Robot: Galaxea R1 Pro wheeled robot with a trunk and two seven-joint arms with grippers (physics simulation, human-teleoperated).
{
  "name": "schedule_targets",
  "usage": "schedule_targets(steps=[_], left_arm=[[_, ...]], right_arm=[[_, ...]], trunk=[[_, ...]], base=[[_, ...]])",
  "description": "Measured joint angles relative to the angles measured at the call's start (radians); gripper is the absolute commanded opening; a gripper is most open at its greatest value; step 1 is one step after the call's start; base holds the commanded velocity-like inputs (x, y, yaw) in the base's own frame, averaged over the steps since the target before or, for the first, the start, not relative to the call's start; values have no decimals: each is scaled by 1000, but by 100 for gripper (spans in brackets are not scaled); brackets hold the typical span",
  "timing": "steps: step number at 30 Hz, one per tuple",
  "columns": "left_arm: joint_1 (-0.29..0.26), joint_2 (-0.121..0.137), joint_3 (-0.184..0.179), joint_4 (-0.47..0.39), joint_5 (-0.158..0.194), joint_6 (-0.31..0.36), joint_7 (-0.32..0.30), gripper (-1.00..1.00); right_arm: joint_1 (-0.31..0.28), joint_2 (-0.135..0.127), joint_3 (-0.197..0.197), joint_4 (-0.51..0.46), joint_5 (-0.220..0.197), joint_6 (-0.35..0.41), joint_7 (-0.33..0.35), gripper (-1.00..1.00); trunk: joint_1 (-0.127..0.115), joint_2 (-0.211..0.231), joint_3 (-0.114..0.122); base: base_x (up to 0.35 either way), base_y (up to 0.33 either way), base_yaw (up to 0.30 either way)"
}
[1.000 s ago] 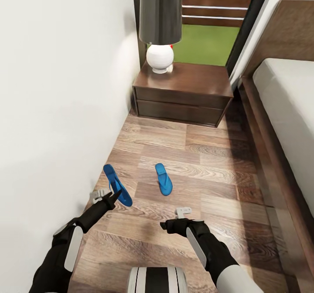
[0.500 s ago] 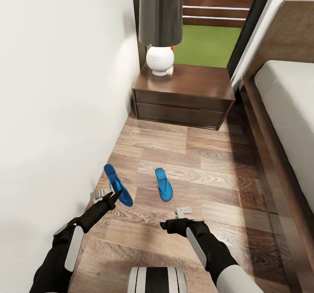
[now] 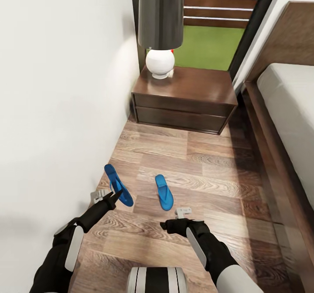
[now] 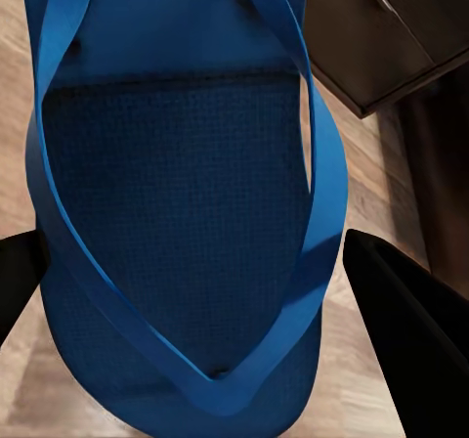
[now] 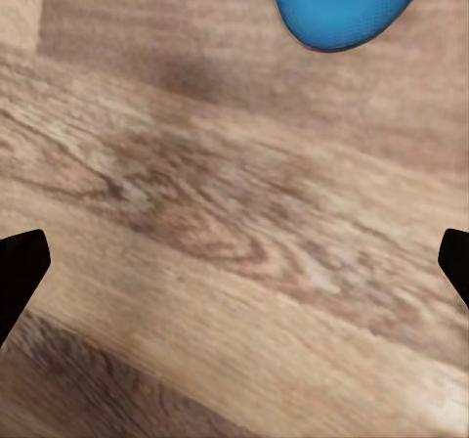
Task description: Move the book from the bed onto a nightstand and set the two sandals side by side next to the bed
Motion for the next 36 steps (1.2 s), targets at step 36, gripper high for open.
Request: schedule_targets(steps=[36], left_arm=[[0,-1,1,0,0,0,0,-100]], right_arm=[[0,0,-1,-2,-13,-1,4,100]], trunk=[[0,0,0]], base=[[116,-17,0]])
